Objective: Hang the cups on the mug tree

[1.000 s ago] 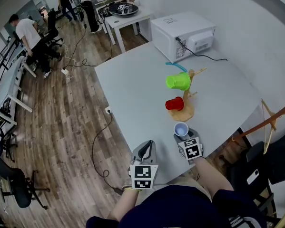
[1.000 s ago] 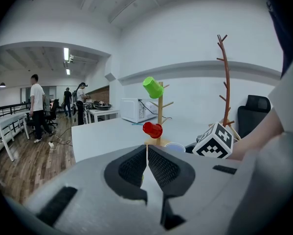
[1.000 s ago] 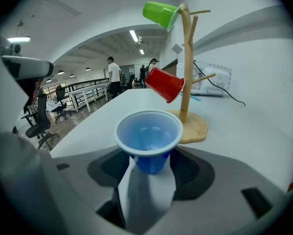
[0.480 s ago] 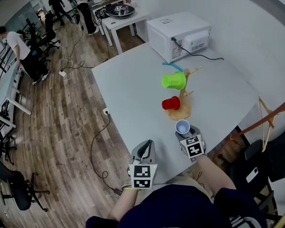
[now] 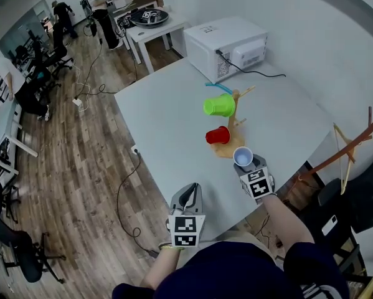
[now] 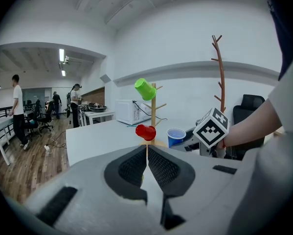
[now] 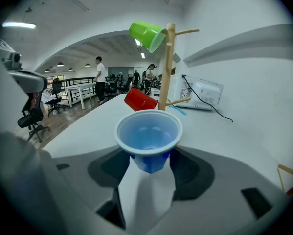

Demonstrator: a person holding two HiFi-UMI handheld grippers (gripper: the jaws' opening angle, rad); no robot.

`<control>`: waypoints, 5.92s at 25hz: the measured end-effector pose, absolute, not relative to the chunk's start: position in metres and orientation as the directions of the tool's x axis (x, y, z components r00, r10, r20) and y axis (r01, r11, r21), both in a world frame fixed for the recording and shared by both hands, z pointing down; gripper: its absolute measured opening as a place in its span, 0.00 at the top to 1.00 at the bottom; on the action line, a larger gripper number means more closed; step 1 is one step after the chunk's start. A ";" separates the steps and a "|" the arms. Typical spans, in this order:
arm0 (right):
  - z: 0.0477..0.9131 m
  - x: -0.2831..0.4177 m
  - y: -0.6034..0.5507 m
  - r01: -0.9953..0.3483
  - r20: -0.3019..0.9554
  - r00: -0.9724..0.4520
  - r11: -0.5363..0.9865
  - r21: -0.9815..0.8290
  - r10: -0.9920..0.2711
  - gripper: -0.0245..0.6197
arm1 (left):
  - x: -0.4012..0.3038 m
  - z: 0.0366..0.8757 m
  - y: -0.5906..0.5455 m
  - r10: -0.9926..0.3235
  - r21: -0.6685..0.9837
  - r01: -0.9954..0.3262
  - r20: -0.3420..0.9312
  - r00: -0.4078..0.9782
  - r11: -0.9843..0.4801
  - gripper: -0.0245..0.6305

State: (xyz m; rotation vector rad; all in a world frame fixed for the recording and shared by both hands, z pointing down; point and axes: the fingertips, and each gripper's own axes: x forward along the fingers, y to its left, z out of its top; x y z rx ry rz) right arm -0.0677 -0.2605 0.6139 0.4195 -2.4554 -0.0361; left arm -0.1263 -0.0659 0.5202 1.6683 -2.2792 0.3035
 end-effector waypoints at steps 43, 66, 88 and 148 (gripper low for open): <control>0.417 -0.125 -0.393 -0.187 0.490 -0.718 0.815 0.548 -0.494 0.56 | -0.128 0.522 -0.071 -0.889 0.016 -0.951 0.361 -0.281 0.307 0.93; 0.382 -0.144 -0.390 -0.027 0.429 -0.728 0.648 0.761 -0.535 0.56 | -0.127 0.526 -0.074 -0.887 0.013 -0.954 0.371 -0.274 0.300 0.93; 0.372 -0.160 -0.365 0.246 0.340 -0.760 0.239 0.939 -0.554 0.56 | -0.126 0.528 -0.076 -0.887 0.018 -0.954 0.374 -0.270 0.298 0.93; 0.388 -0.123 -0.326 0.366 0.252 -0.780 -0.090 0.926 -0.572 0.54 | -0.115 0.523 -0.068 -0.889 -0.006 -0.954 0.360 -0.283 0.301 0.93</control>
